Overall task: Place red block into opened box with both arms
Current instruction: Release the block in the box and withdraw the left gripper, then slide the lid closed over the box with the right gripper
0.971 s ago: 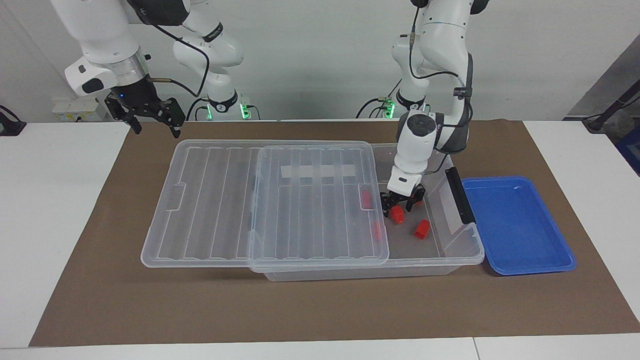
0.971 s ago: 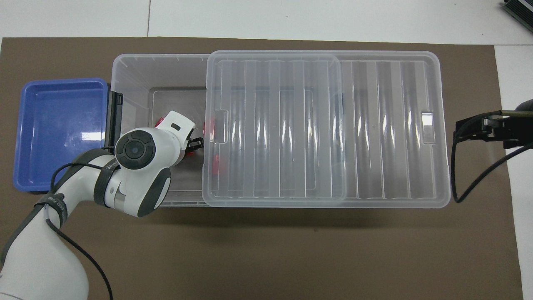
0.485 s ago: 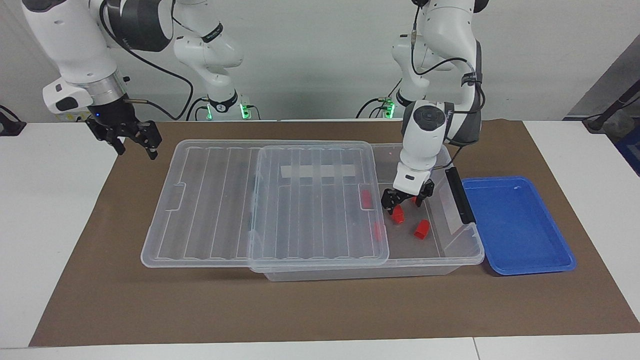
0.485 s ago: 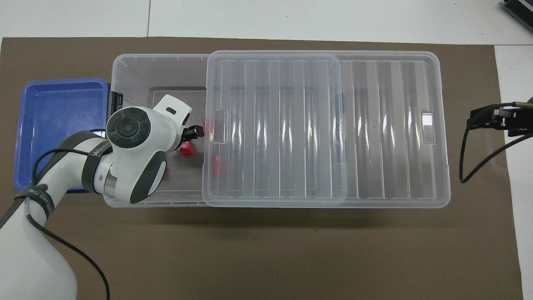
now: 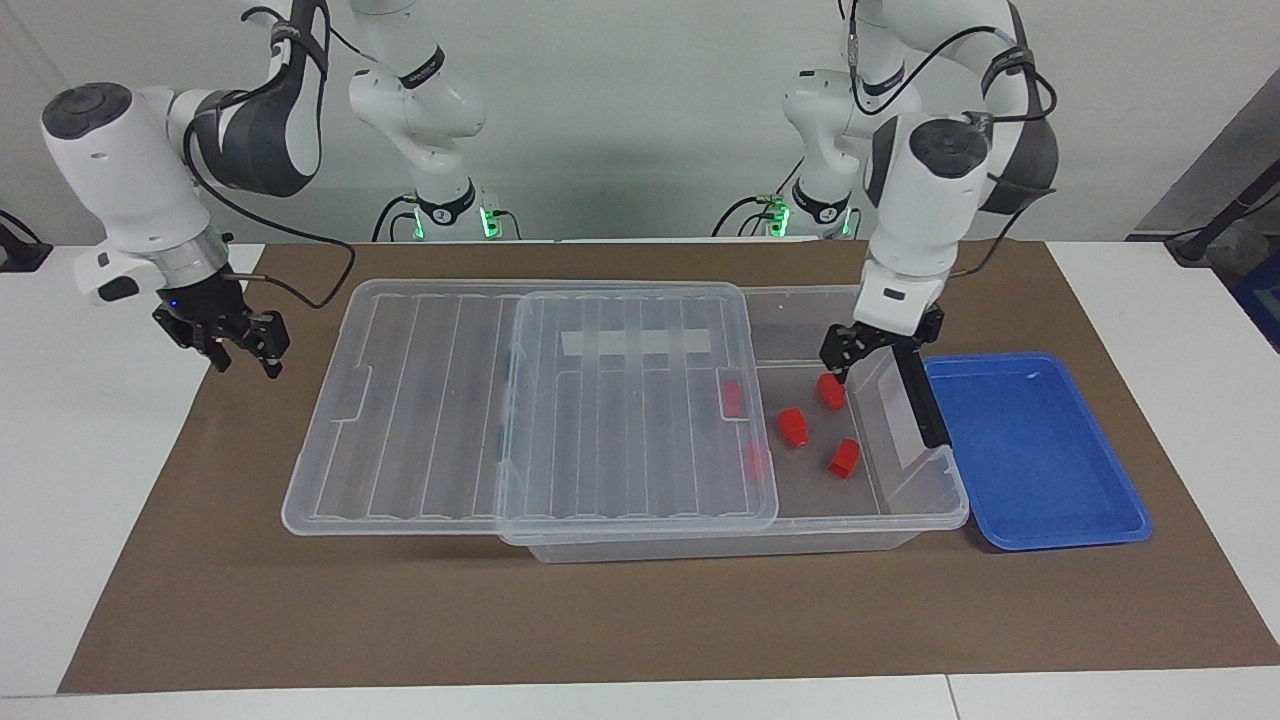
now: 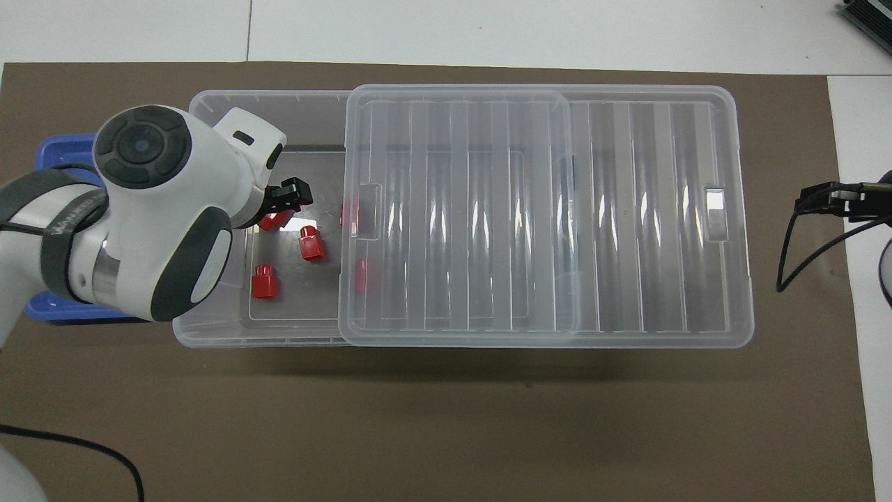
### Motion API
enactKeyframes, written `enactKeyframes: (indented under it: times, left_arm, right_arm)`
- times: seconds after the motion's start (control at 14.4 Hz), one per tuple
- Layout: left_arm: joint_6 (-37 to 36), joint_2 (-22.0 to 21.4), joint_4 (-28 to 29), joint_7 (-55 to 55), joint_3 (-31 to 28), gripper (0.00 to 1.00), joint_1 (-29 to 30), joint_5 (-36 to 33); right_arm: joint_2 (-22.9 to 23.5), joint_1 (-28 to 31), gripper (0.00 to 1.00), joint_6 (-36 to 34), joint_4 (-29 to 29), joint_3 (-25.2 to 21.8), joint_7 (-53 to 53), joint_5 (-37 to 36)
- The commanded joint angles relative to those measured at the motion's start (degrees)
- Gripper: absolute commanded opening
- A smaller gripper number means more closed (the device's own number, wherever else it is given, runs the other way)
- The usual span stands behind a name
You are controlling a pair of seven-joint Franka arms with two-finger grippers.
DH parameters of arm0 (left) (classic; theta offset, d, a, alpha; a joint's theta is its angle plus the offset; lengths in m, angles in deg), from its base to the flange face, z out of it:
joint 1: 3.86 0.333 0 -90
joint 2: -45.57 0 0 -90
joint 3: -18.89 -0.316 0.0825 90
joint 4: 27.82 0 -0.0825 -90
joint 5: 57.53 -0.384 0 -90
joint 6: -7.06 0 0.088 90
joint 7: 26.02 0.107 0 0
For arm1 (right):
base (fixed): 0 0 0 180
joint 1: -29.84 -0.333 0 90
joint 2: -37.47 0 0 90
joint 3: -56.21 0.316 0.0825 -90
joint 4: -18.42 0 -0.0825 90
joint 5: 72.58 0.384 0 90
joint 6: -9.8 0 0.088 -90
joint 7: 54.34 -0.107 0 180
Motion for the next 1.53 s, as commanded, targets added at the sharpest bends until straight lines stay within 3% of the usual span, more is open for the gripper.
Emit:
enactKeyframes:
  times: [0.0, 0.21, 0.55, 0.69, 0.97, 1.11, 1.46]
  left_arm:
    - [-5.22, -3.60, -1.17, 12.11, 0.25, 1.00, 6.03, -0.19]
    - [-9.96, -7.99, -1.17, 15.22, 0.25, 1.00, 10.87, -0.19]
    - [-10.76, -9.06, 0.06, 14.78, 0.69, 1.00, 10.26, -0.19]
    - [-11.64, -10.55, 2.52, 15.05, 0.43, 1.00, 11.05, -0.10]
    - [-16.21, -9.77, -2.30, 15.13, 0.86, 1.00, 11.23, 0.07]
    - [-16.92, -9.76, -3.10, 15.66, 0.96, 1.00, 13.24, 5.05]
    - [-17.62, -9.94, -2.92, 16.54, 1.13, 1.00, 12.11, 7.37]
  right_arm:
    - [-0.08, -0.28, 0.64, 2.68, 1.91, 0.41, 0.95, 0.94]
    - [0.10, -0.55, 0.62, 5.41, 4.37, 0.49, 0.95, 0.94]
    - [0.10, -3.44, 0.61, 5.50, 4.46, 0.49, 0.51, 0.94]
    - [0.10, -5.63, 0.54, 5.42, 4.55, 0.49, -0.02, 0.94]
    - [0.01, -9.94, 0.40, 5.15, 4.55, 0.50, -2.48, 0.94]
    - [0.01, -11.61, 0.36, 4.71, 4.46, 0.76, -2.48, 0.94]
    - [-0.25, -17.86, 0.37, 3.83, 4.55, 0.76, -4.68, 1.03]
